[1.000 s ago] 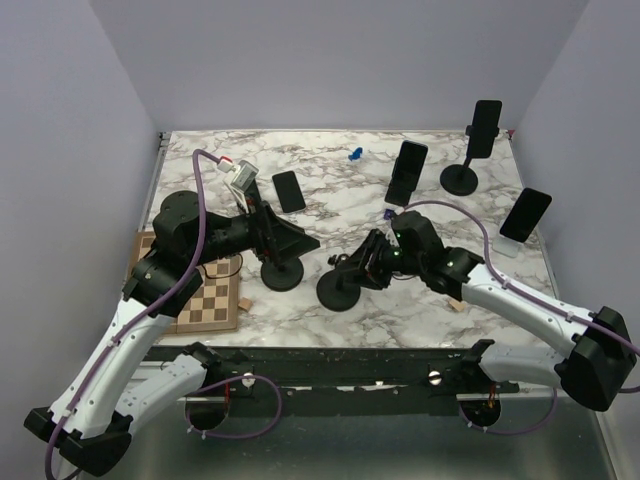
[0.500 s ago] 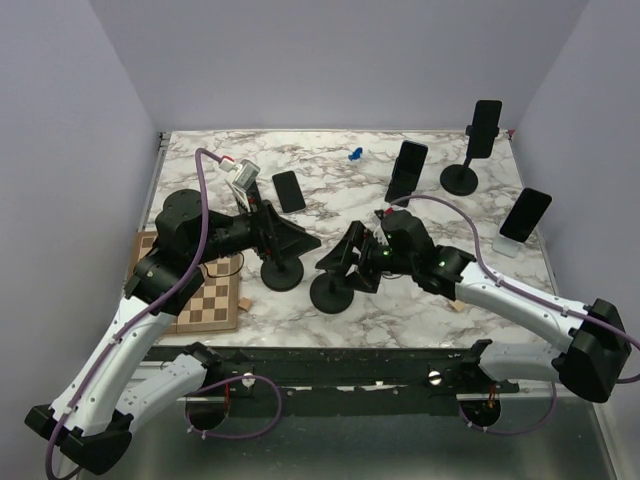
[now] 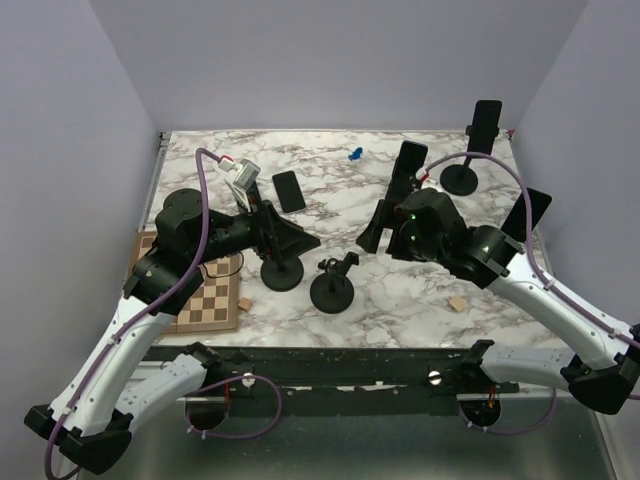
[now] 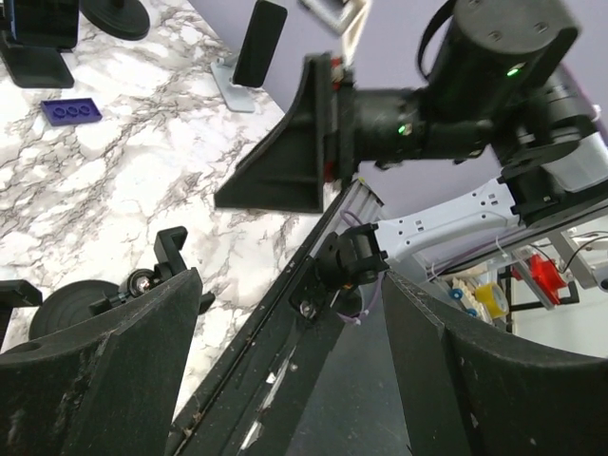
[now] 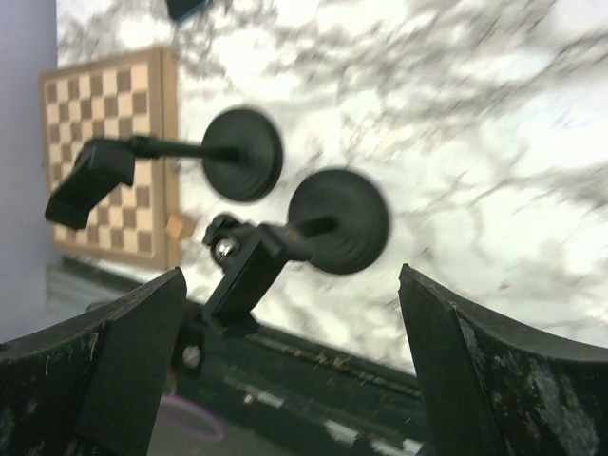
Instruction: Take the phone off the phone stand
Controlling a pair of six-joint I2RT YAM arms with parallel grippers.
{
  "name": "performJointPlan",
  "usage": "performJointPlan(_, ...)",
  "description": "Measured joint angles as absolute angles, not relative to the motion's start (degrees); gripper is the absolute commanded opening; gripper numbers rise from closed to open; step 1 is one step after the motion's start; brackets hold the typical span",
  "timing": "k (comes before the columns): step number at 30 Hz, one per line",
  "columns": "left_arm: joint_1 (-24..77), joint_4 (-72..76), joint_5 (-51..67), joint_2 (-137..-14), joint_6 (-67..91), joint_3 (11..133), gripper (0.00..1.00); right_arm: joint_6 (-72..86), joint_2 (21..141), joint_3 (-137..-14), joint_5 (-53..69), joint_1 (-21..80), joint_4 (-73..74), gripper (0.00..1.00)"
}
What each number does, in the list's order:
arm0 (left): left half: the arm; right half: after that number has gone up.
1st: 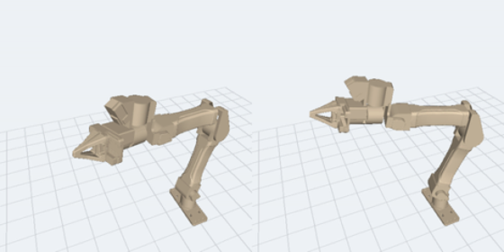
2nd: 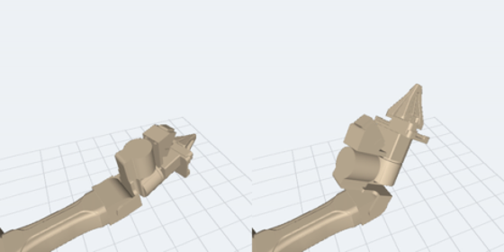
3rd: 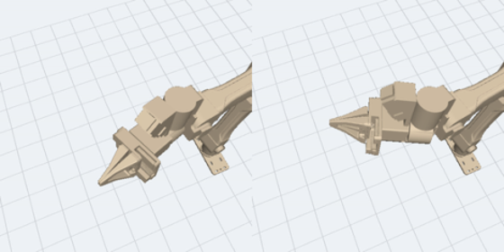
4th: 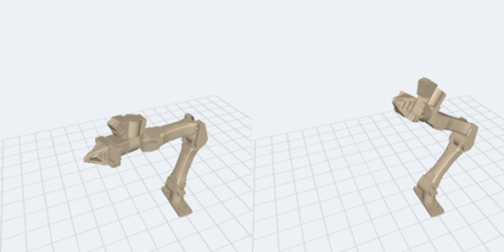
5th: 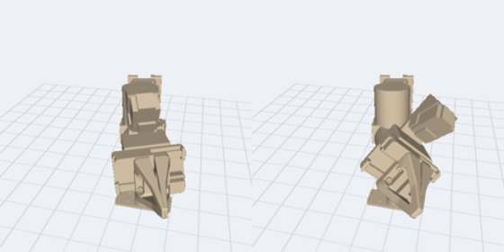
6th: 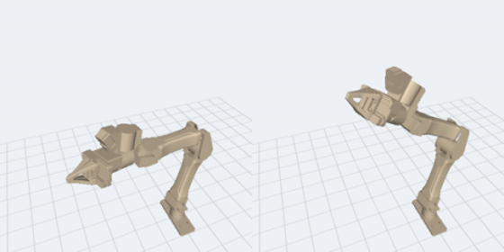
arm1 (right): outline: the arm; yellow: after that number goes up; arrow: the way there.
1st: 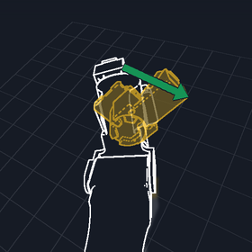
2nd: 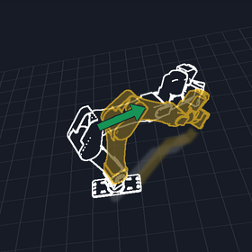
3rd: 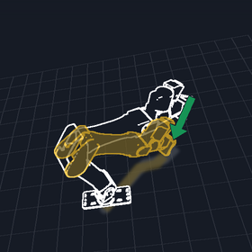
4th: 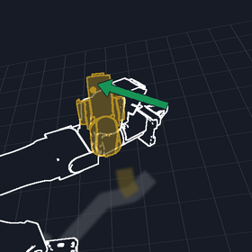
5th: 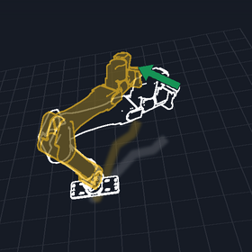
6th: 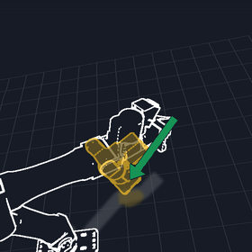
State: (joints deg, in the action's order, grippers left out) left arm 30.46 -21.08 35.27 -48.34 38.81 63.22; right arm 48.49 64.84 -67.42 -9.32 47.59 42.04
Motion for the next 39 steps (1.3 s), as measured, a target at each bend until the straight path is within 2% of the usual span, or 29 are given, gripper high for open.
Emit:
performJointPlan(6,30.48,-24.64,32.80,-47.68,36.86,65.19,0.85,40.34,67.37,-77.58,-20.18,44.12,46.94,1.00)
performJointPlan(12,30.50,-30.50,25.45,-44.03,32.82,67.13,0.93,35.14,76.66,-83.55,-20.99,33.17,45.41,1.00)
performJointPlan(20,30.50,-38.81,13.45,-38.37,28.01,67.51,0.98,31.57,90.15,-84.38,-21.78,23.79,37.95,1.00)
performJointPlan(29,30.50,-43.99,6.79,-35.57,24.32,67.70,0.99,26.11,103.53,-88.25,-24.84,20.67,28.51,1.00)
performJointPlan(39,30.50,-44.05,5.56,-34.35,23.38,65.32,0.99,26.81,115.15,-100.64,-29.67,19.75,24.25,0.99)
